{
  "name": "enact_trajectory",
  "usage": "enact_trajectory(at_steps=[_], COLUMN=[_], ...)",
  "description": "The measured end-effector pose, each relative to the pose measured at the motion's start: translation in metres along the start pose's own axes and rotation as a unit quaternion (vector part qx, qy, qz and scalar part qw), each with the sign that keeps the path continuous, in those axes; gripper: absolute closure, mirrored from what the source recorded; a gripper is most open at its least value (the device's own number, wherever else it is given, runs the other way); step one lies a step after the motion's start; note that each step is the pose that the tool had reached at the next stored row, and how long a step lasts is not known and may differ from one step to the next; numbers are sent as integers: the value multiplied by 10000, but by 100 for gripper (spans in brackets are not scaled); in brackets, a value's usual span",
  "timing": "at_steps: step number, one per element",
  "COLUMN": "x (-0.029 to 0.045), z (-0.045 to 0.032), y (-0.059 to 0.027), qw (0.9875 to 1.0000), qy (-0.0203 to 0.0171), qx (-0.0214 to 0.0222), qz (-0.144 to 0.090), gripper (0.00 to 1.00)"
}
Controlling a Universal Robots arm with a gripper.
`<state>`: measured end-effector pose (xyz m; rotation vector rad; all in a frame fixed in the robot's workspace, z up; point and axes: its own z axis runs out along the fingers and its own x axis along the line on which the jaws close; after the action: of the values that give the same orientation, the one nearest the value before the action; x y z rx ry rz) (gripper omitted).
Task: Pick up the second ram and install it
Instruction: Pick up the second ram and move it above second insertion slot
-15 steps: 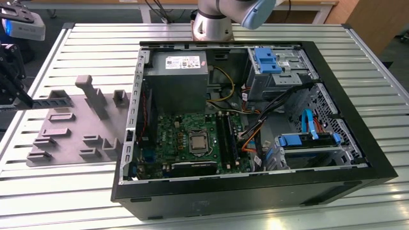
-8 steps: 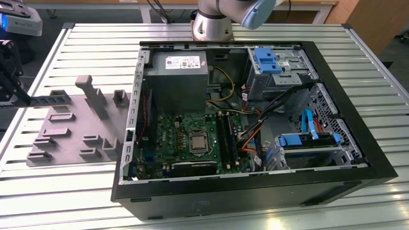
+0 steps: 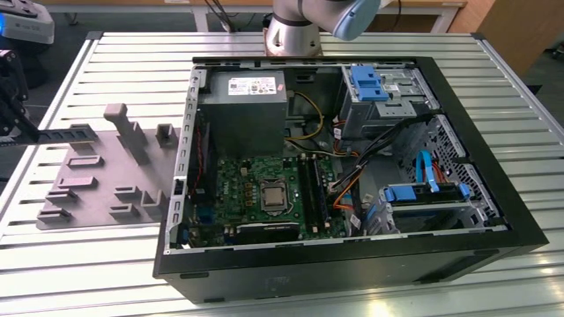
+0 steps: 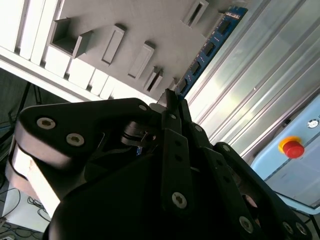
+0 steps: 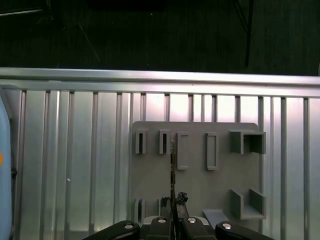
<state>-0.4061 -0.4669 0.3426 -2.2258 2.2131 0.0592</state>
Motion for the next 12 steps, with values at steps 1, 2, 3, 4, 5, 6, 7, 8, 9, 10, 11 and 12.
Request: enact_trajectory(at_steps=[1, 2, 3, 4, 5, 6, 7, 8, 9, 10, 11, 12], x=[0, -1, -1, -1, -1, -1, -2, -2, -2, -2, -2, -3], z=[-9, -18, -26, -34, -43, -51, -58, -65, -73, -81, -88, -97], y=[0, 1, 1, 2, 2, 2, 2, 3, 3, 3, 4, 4], qw=[10000, 10000, 10000, 10000, 10000, 10000, 10000, 10000, 10000, 10000, 10000, 10000], qy=[0, 1, 1, 0, 1, 1, 0, 0, 1, 0, 0, 0], qx=[1, 2, 3, 4, 5, 6, 7, 9, 9, 10, 11, 13], qz=[0, 0, 0, 0, 0, 0, 0, 0, 0, 0, -1, -1], gripper=[86, 86, 86, 86, 86, 86, 86, 86, 86, 86, 86, 86])
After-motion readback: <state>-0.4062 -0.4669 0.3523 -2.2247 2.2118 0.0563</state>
